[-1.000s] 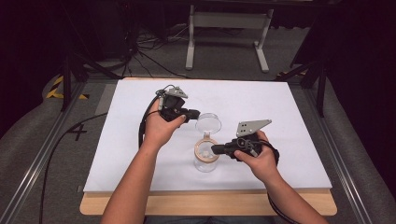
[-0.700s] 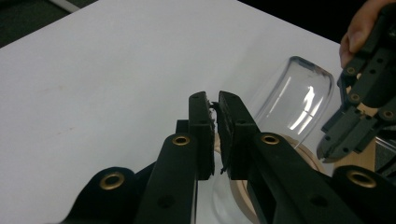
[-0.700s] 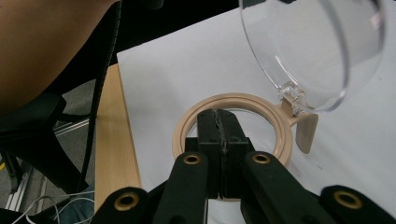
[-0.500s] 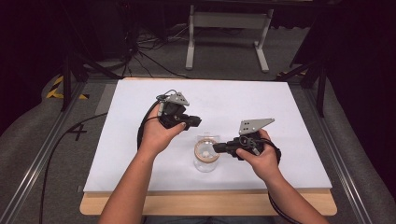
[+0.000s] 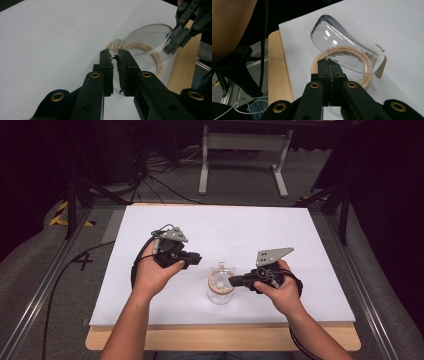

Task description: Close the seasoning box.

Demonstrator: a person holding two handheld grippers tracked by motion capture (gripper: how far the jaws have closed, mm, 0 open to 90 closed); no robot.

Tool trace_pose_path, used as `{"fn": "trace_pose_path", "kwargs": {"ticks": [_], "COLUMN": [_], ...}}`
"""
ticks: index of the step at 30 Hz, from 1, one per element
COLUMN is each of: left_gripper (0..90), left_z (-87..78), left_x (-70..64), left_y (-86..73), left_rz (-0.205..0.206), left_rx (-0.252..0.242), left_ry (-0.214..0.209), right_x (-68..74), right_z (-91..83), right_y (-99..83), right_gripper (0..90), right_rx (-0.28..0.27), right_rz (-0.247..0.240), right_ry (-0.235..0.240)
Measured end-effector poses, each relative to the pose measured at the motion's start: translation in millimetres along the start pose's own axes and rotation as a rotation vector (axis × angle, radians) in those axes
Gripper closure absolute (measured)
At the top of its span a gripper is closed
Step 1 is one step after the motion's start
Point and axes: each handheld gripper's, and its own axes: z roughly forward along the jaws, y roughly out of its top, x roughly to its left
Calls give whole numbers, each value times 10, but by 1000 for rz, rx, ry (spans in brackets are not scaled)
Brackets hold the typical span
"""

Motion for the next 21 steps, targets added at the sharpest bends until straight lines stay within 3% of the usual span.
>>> {"fn": "trace_pose_path", "kwargs": {"ticks": [1,4,13,18,21], "left_gripper": [816,816,811,810,807], "left_z": [0,-138,-248,-226,-212], "left_x": [0,-19,-31,-20,-14], "left_y": [0,-128,-225,-239,-244], "left_rz": [0,-14,-13,-4,-16], "left_rx": [0,63,95,127,122], "left_ry": [0,16,12,3,1], "right_x": [0,1,17,19,15], "right_z": [0,-5,20,41,42], "right_y": [0,-10,-42,-67,-77], "right_gripper": [900,900,900,900,900], "right_rx": [0,16,64,96,99], "right_rz": [0,-2,0,1,2], "right_ry": [0,1,9,13,17]}}
